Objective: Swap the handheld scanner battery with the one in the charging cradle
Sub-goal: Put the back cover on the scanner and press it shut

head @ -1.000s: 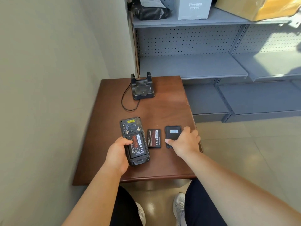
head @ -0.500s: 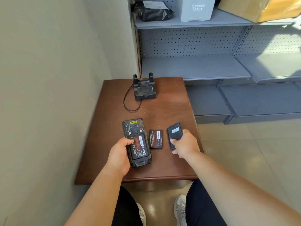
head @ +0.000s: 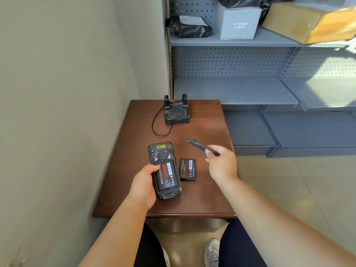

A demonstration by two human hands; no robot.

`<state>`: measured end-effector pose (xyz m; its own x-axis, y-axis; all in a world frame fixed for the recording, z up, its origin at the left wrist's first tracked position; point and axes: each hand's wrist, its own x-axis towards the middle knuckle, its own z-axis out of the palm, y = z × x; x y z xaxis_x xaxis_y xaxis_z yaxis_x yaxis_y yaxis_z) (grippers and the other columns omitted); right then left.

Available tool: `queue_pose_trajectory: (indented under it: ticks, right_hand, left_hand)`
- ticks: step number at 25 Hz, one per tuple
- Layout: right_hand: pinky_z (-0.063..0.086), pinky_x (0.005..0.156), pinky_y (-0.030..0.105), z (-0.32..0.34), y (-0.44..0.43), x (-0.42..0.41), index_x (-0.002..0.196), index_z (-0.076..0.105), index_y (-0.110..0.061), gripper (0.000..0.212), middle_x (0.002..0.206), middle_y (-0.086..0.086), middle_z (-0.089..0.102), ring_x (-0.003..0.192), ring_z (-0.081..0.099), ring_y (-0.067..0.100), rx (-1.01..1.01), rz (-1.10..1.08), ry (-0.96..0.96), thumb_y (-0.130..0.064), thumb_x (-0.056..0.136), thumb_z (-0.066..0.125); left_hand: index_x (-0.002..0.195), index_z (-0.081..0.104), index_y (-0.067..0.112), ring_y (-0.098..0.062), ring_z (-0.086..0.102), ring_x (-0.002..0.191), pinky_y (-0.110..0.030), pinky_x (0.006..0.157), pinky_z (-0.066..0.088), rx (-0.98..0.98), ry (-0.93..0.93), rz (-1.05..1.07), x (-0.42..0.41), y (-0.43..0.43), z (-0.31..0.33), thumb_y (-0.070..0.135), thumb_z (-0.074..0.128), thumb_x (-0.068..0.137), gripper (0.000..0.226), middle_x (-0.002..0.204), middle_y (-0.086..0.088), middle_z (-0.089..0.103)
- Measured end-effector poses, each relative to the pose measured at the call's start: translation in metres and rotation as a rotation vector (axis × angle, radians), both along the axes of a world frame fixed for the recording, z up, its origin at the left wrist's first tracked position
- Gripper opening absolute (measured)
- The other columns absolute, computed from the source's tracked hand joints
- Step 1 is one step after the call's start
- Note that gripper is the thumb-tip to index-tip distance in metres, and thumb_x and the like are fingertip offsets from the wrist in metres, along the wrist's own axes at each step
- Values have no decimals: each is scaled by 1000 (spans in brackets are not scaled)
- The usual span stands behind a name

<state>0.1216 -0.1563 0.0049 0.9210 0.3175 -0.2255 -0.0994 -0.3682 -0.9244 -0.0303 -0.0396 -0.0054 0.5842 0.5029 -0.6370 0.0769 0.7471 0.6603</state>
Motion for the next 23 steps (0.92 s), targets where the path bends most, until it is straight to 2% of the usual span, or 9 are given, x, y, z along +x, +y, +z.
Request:
queue_pose_trajectory:
  ticks: [2,4,7,9,12,15,16,20,23]
  right_hand:
    - [47,93,29,5,3,-4,110,67,-9,27,112,8,64,104,62,24,-36,20,-79,-2,87,57]
    - [40,95,18,9,5,-8,113,66,-7,34,123,8,57,108,56,19,-60,58,-154,8,84,53]
    - [30,77,-8,11,9,-10,117,61,-3,44,130,10,52,104,48,11,-44,123,-191,17,81,48]
    - [28,68,-12,13,12,-12,120,58,-1,46,132,10,49,105,45,10,-18,166,-188,18,80,46]
    - [38,70,-3,16,14,-13,119,59,-2,39,131,6,48,105,47,9,79,166,-140,8,82,52]
    - [41,86,14,18,19,-17,110,66,-4,27,123,5,56,107,56,16,152,141,-135,-1,83,62]
    - [43,86,18,19,20,-18,107,68,-7,26,120,5,59,106,59,18,184,137,-108,0,83,63]
    - [50,68,12,28,23,-24,96,65,-22,32,97,0,67,89,64,9,311,179,32,6,81,64]
    - [51,75,19,31,25,-30,112,60,-16,37,93,-2,66,86,62,8,361,193,134,6,82,63]
  left_hand:
    - [125,57,6,-35,64,90,-51,82,52,6,-6,8,-1,1,2,16,43,91,39,107,-16,65]
    - [123,58,6,-34,64,89,-51,83,52,13,-12,12,-2,3,4,16,43,91,37,104,-15,66]
    - [121,58,7,-33,64,89,-49,81,52,14,-17,34,-5,6,8,16,43,91,35,101,-14,66]
    - [122,58,6,-33,64,88,-49,82,52,14,-16,48,-8,9,9,16,43,91,36,101,-14,66]
    - [122,58,6,-33,64,87,-48,80,52,2,0,69,-8,10,11,18,44,92,35,100,-14,66]
    - [117,61,8,-31,66,86,-45,76,53,-8,6,107,-9,11,15,27,47,95,33,98,-13,68]
    - [115,63,9,-31,67,88,-45,77,54,-7,12,119,-10,11,16,32,48,95,34,99,-13,69]
    - [113,65,10,-32,68,90,-49,80,54,13,47,158,-10,13,16,42,45,96,40,101,-13,70]
    - [115,64,8,-34,67,92,-50,84,53,32,87,152,-12,11,17,38,42,98,40,100,-15,70]
